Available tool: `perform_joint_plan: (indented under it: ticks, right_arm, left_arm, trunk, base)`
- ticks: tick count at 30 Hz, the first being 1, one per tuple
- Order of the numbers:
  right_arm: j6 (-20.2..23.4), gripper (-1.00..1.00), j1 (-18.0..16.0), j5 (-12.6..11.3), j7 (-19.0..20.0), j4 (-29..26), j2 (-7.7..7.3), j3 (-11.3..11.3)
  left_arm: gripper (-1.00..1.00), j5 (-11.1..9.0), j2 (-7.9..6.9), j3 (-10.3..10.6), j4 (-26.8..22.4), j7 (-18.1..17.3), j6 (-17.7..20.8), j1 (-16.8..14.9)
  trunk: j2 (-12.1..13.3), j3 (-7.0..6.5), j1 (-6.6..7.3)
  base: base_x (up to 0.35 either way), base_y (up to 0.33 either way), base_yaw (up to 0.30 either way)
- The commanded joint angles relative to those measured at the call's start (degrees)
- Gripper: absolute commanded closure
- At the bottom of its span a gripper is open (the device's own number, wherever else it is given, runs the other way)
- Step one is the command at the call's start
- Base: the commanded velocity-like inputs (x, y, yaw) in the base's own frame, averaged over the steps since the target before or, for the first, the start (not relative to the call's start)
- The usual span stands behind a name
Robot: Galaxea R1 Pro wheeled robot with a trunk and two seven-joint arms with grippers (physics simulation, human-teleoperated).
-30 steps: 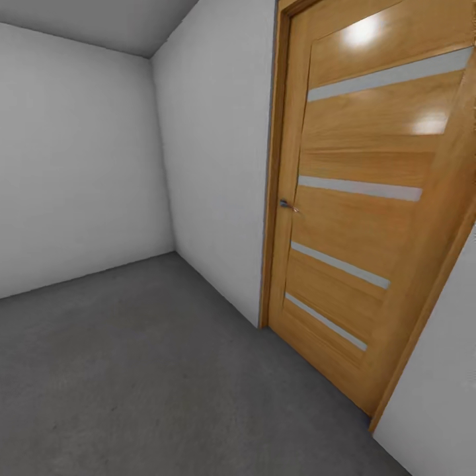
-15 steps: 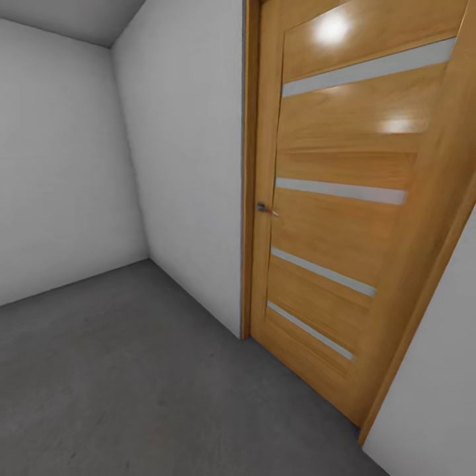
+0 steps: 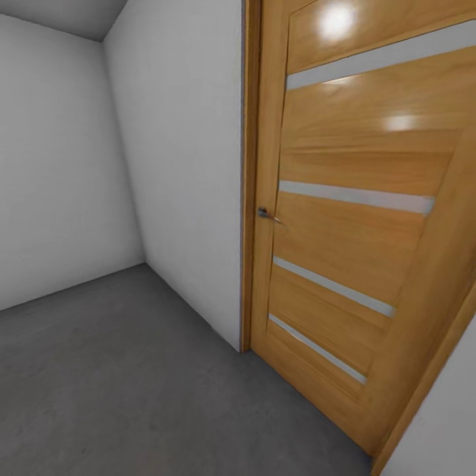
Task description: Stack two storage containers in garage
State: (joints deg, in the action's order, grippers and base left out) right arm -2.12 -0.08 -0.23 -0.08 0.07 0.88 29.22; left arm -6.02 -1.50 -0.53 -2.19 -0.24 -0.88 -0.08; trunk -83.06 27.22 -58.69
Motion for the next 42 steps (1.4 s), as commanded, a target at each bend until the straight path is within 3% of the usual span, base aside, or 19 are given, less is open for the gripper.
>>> perform_joint_plan:
  ticks: [1, 28, 42]
  right_arm:
    - [-0.2, -1.00, 0.0, 0.0, 0.0, 0.0, 0.00, 0.1]
    - [-0.1, -1.00, 0.0, 0.0, 0.0, 0.0, 0.00, 0.0]
    - [0.0, -1.00, 0.0, 0.0, 0.0, 0.0, 0.04, 0.0]
  left_arm:
    - [-1.00, -0.6, 0.00, 0.0, 0.0, 0.0, -0.1, 0.0]
    - [-1.00, -0.5, 0.04, 0.0, 0.0, 0.0, -0.2, 0.0]
    - [-1.00, -0.5, 0.09, 0.0, 0.0, 0.0, -0.3, 0.0]
  trunk:
    - [0.0, 0.04, -0.03]
    - [0.0, 0.04, -0.03]
    - [0.0, 0.04, -0.03]
  base:
    - [0.323, 0.006, 0.000]
    - [0.320, 0.072, -0.002]
    - [0.039, 0.014, -0.218]
